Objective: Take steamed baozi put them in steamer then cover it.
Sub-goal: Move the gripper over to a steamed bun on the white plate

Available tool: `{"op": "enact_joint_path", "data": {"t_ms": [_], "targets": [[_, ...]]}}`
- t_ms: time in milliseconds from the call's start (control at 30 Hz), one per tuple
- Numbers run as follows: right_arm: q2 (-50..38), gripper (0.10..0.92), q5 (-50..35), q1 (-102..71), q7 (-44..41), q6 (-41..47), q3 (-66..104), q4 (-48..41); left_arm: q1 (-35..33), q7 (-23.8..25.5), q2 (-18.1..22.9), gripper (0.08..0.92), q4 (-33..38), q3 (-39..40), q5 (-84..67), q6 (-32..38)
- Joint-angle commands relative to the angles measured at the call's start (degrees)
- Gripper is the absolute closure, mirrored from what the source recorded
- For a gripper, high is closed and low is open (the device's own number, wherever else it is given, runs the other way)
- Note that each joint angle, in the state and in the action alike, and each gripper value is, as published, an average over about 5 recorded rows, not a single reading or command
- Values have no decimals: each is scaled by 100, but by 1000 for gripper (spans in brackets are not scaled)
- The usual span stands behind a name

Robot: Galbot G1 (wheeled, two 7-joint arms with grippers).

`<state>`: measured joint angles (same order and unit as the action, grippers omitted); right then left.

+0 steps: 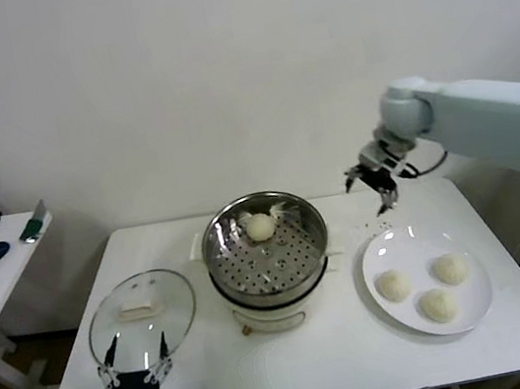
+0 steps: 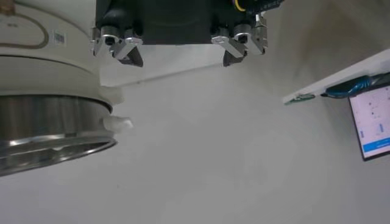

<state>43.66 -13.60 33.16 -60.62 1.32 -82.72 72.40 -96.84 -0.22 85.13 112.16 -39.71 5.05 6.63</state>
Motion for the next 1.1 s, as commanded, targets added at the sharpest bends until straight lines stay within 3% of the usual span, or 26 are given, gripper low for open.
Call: {"op": "enact_joint_path", "data": {"t_ms": [33, 333, 1100], "targets": [[-994, 203, -403, -1007, 173, 1166, 155, 470, -16, -2, 15, 177, 4, -7, 21, -4], [-764, 203, 11, -2245, 179, 1203, 1172, -43, -73, -9, 23, 177, -23, -38, 32, 15], [44, 203, -127, -2534, 291, 1174, 1500, -615, -105, -23, 30, 177, -84, -76, 33, 22]]}}
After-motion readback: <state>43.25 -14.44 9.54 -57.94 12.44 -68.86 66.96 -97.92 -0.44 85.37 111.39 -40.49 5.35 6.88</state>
